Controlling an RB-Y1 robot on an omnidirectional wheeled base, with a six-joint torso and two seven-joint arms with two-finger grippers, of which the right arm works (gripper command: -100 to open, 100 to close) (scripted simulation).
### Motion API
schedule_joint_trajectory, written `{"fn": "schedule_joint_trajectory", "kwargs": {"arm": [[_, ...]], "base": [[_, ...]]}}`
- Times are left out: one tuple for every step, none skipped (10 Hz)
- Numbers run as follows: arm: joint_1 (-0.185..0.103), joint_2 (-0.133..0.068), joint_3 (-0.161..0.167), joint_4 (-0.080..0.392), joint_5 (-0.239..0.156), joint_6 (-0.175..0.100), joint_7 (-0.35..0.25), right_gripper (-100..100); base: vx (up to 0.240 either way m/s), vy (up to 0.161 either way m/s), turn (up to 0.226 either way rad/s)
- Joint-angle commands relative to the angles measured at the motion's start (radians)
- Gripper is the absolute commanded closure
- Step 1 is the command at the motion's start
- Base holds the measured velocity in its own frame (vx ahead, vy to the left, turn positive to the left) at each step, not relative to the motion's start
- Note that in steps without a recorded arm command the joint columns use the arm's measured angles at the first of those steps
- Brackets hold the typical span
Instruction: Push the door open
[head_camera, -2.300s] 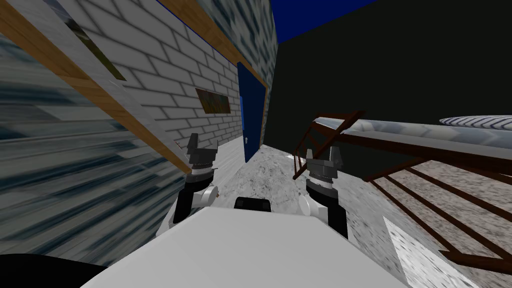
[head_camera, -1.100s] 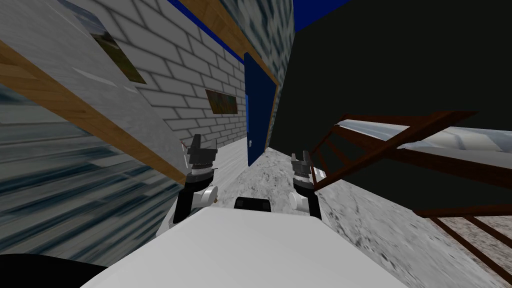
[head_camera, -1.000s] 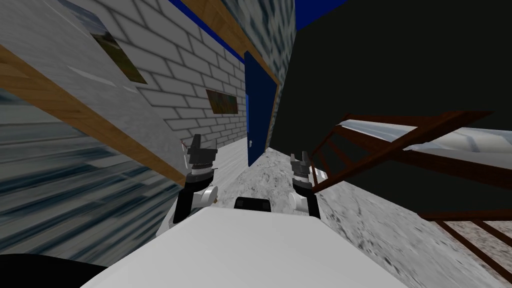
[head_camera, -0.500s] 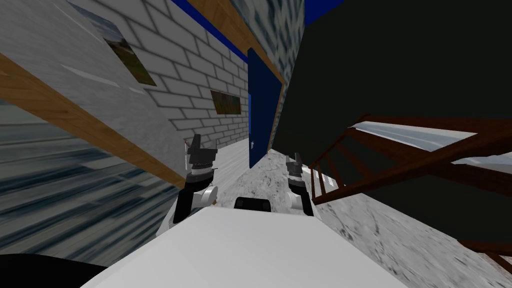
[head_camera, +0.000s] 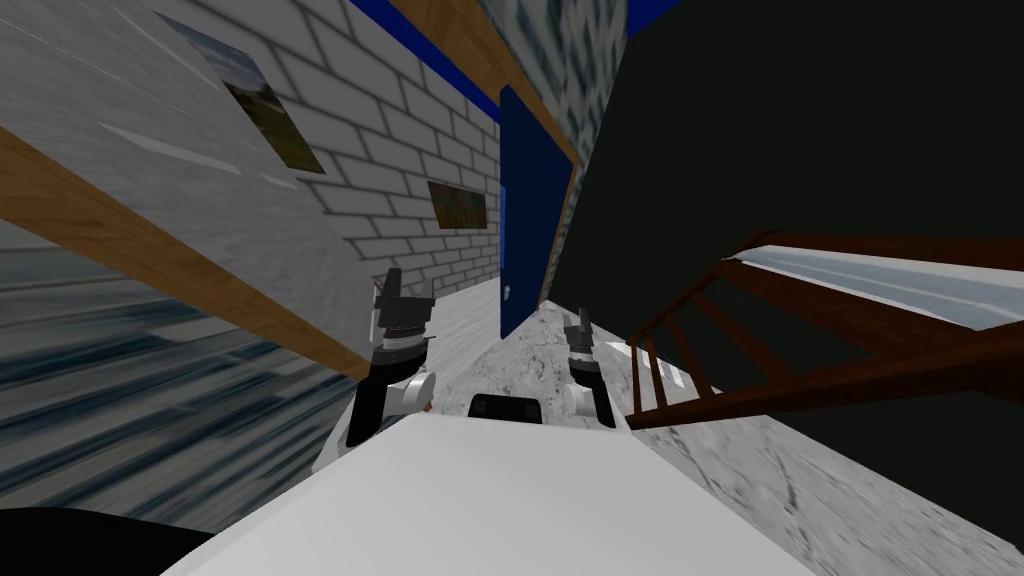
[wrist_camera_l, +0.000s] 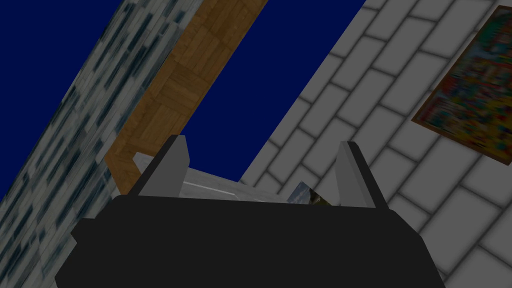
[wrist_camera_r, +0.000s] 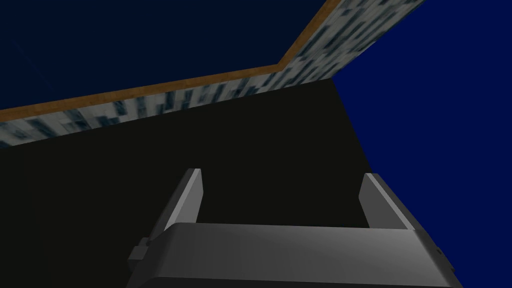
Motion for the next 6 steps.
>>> {"fn": "schedule_joint_trajectory", "kwargs": {"arm": [[-0.011, -0.003, 0.01, 0.031, 0.002, -0.002, -0.002, -100], [-0.018, -0.004, 0.017, 0.052, 0.003, -0.005, -0.002, -100], [-0.025, -0.005, 0.025, 0.073, 0.005, -0.008, -0.002, -100], [-0.032, -0.006, 0.032, 0.095, 0.006, -0.011, -0.002, -100], [-0.04, -0.007, 0.039, 0.117, 0.008, -0.014, -0.002, -100], [-0.047, -0.008, 0.046, 0.139, 0.009, -0.018, -0.002, -100]], "base": [[0.084, -0.033, 0.111], [0.094, -0.032, 0.113], [0.101, -0.041, 0.093], [0.103, -0.043, 0.092], [0.099, -0.039, 0.106], [0.085, -0.034, 0.099]]}}
